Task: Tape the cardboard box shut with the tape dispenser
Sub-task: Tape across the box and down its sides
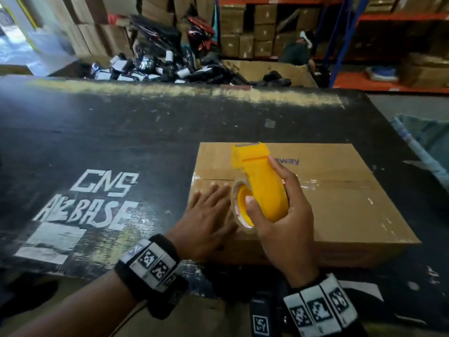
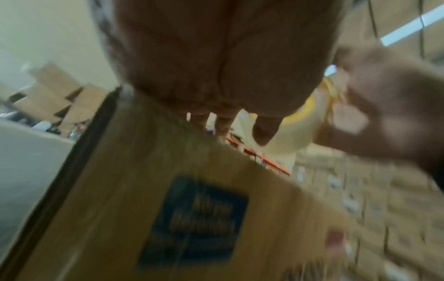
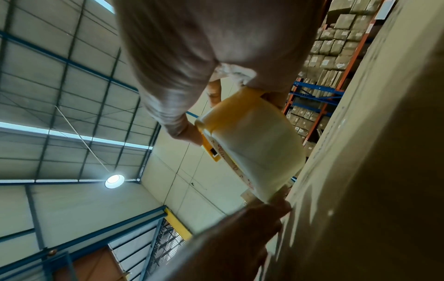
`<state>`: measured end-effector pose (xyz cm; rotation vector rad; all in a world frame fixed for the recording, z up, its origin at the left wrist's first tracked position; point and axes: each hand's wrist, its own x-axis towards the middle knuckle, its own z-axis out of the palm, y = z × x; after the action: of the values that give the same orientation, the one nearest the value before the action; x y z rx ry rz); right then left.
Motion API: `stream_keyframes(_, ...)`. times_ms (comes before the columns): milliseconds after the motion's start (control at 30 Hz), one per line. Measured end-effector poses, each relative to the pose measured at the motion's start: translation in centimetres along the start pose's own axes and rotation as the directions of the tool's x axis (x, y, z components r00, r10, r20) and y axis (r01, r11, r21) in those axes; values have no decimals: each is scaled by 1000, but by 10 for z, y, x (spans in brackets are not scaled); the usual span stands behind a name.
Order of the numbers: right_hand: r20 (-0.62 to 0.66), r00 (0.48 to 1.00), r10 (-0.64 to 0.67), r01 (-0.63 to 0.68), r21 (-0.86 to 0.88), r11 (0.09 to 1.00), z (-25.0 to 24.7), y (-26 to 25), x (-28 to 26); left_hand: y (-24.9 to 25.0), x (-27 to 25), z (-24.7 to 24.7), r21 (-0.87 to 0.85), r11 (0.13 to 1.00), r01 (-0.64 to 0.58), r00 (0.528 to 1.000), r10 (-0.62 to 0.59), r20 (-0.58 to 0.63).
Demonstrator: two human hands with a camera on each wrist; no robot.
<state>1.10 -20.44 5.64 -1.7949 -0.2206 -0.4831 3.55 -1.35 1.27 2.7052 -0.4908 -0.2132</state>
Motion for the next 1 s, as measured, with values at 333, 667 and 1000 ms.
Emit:
stream_keyframes(333, -18, 1000, -16, 13, -160, 987, 63, -33, -37, -49, 24, -127, -906, 371, 202, 979, -71, 189)
stream_keyframes(667, -34, 999, 27, -38, -361, 932, 94, -59, -46, -73, 47, -149, -762, 647, -27, 977, 180, 119)
stream_keyframes(1000, -70, 975, 210, -216, -517, 828, 98, -105, -41, -122, 147, -214, -651, 750, -118, 976, 209, 64)
